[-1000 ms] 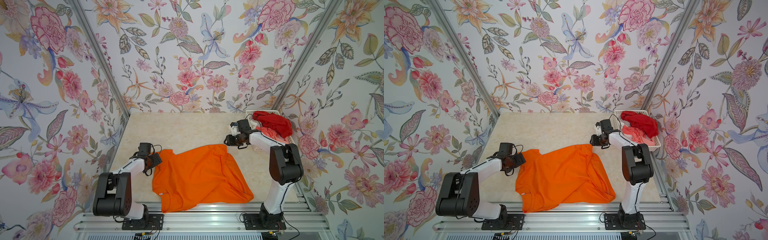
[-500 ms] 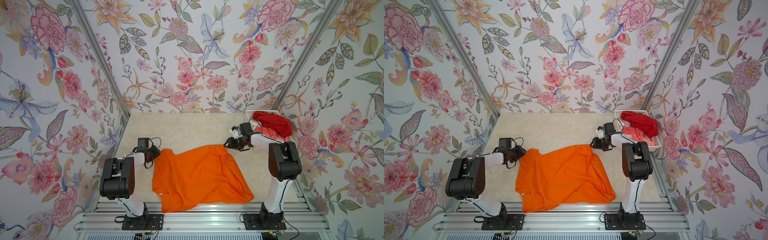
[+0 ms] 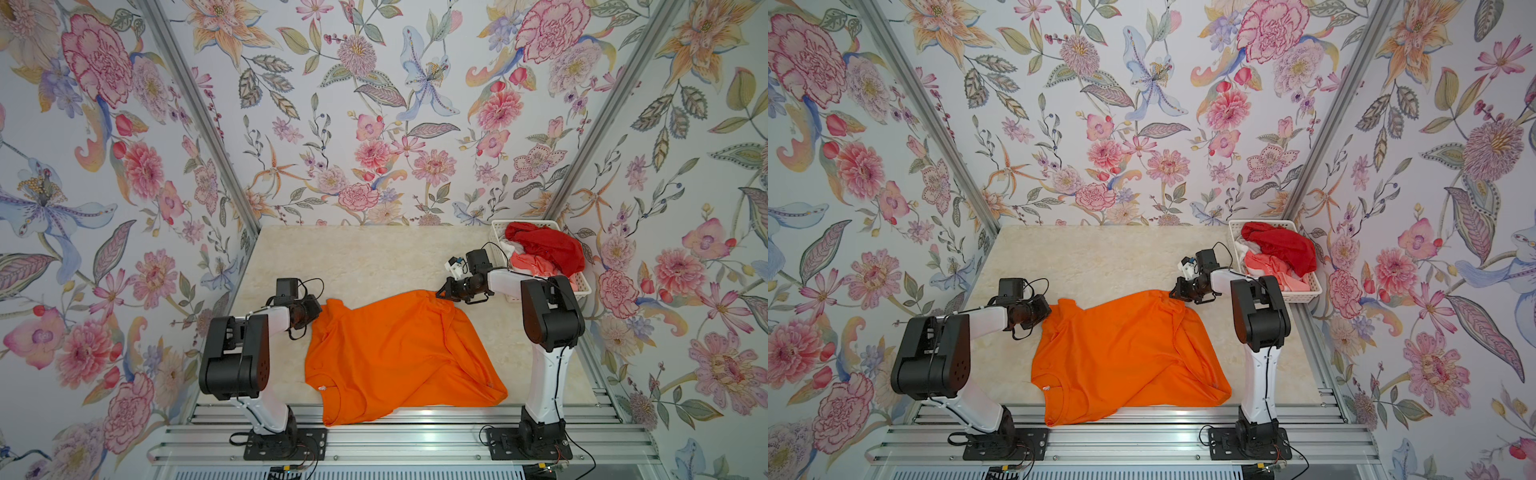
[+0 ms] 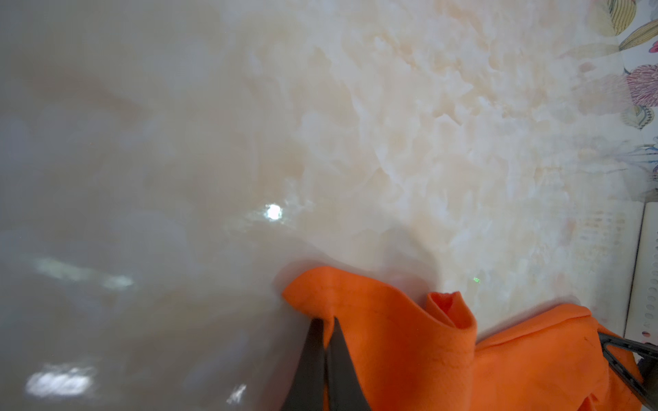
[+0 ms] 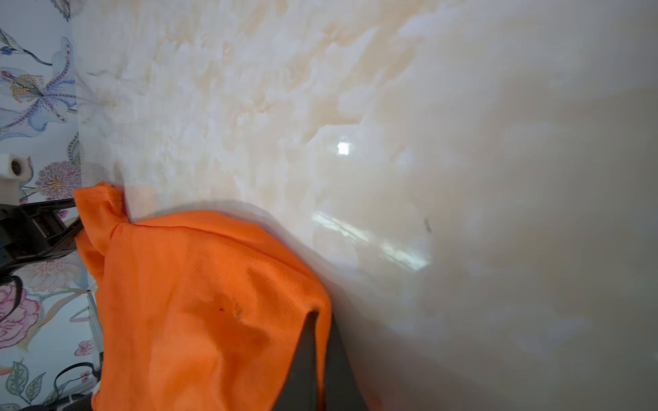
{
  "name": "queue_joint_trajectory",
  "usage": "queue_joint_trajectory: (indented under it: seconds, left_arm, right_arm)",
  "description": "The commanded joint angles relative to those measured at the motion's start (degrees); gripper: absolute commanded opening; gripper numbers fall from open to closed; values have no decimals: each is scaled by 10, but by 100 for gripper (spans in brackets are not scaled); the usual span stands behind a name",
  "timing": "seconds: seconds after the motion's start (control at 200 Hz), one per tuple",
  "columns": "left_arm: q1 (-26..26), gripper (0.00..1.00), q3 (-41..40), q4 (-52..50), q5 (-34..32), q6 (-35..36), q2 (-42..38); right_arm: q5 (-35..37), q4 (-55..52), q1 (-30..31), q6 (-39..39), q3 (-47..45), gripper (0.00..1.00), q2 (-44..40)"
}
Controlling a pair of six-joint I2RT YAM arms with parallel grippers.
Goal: Fold and stack t-shirts
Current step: Flatten out the T-shirt at the center of the board.
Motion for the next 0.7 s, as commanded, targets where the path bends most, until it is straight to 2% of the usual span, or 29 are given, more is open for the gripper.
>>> queue_joint_trajectory:
  seconds: [0.0, 0.085, 0.245, 0.355, 0.51, 0.695]
  left_arm:
    - [-5, 0, 17, -43, -50, 55, -86]
    - [-10, 0, 63, -67, -89, 94, -150]
    - [-19, 0, 145, -87, -132, 143, -255]
    - [-34, 0, 202, -122, -148, 163, -310]
    - [-84, 0, 266, -166, -181, 209, -393]
    - [-106, 0, 329, -176, -176, 228, -471]
  right_arm:
    - [133, -16, 16, -57, 14, 0, -69]
    - [203, -20, 29, -92, 20, 0, -124]
    - [273, -13, 64, -157, 13, 0, -262]
    - [283, -13, 97, -179, -14, 0, -379]
    - [311, -35, 155, -189, -44, 0, -558]
    - [299, -15, 224, -187, -44, 0, -724]
